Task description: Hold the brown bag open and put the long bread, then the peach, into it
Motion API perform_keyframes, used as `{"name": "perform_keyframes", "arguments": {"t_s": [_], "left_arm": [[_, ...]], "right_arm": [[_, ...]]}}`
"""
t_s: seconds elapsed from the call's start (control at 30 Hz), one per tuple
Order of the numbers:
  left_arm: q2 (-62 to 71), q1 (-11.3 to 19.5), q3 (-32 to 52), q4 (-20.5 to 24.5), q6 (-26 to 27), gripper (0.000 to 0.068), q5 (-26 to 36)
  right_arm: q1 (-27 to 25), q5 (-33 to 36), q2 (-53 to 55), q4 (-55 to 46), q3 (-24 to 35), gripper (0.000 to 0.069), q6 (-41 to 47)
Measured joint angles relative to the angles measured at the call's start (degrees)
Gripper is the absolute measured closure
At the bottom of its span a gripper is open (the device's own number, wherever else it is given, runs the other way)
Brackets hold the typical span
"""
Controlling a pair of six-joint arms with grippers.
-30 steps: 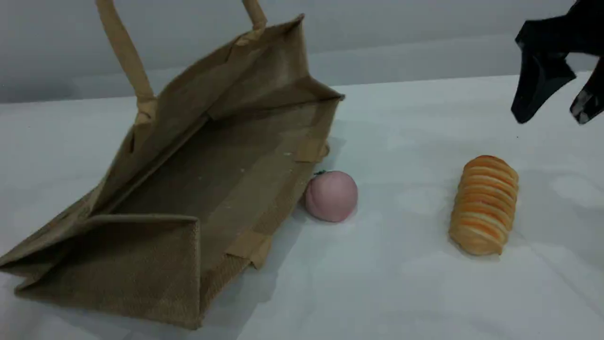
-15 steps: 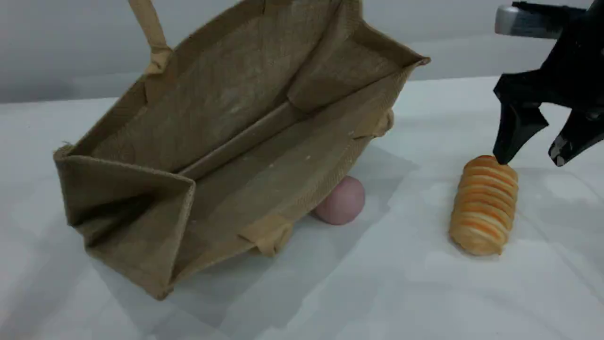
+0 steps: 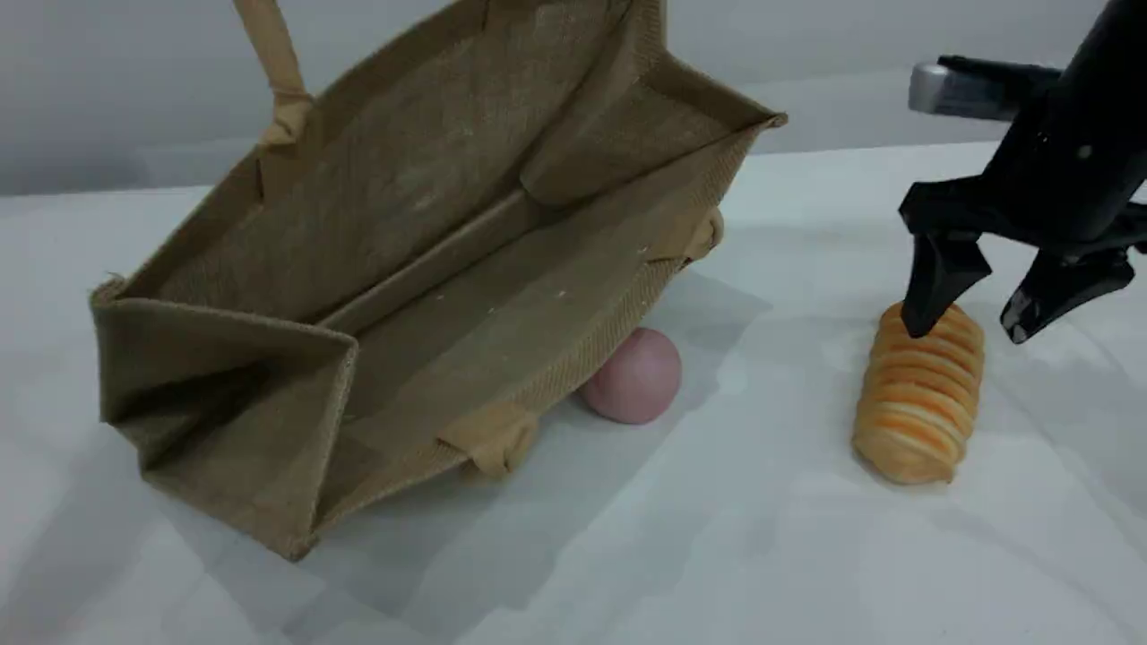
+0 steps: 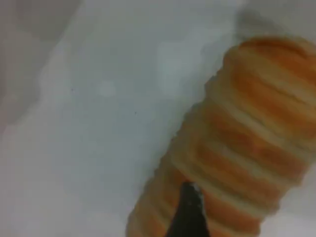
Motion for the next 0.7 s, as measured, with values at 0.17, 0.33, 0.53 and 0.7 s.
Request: {"name": "perform_keyframes", "arguments": {"t_s": [0.17,0.33,0.53,0.7], "left_arm": [[0.0,0.0,0.0,-0.1,0.0,0.0597,0.0],[0.0,0.0,0.0,-0.1,0.0,0.0597,0.0],[0.0,0.0,0.0,-0.1,0.0,0.0597,0.0],[0.0,0.0,0.0,-0.1,0.0,0.0597,0.0]], "right_arm": [[0.0,-2.1,1.7,2.0,0.0,0.011,-0.1],[0.0,-2.8,3.4,2.7,0.0,0.009,-0.1],[0.0,-4.1,5.5,4.2,0.0,0.0104,-0.1],[0.0,-4.2,5.9,4.4,0.0,0.0176,-0.1]]}}
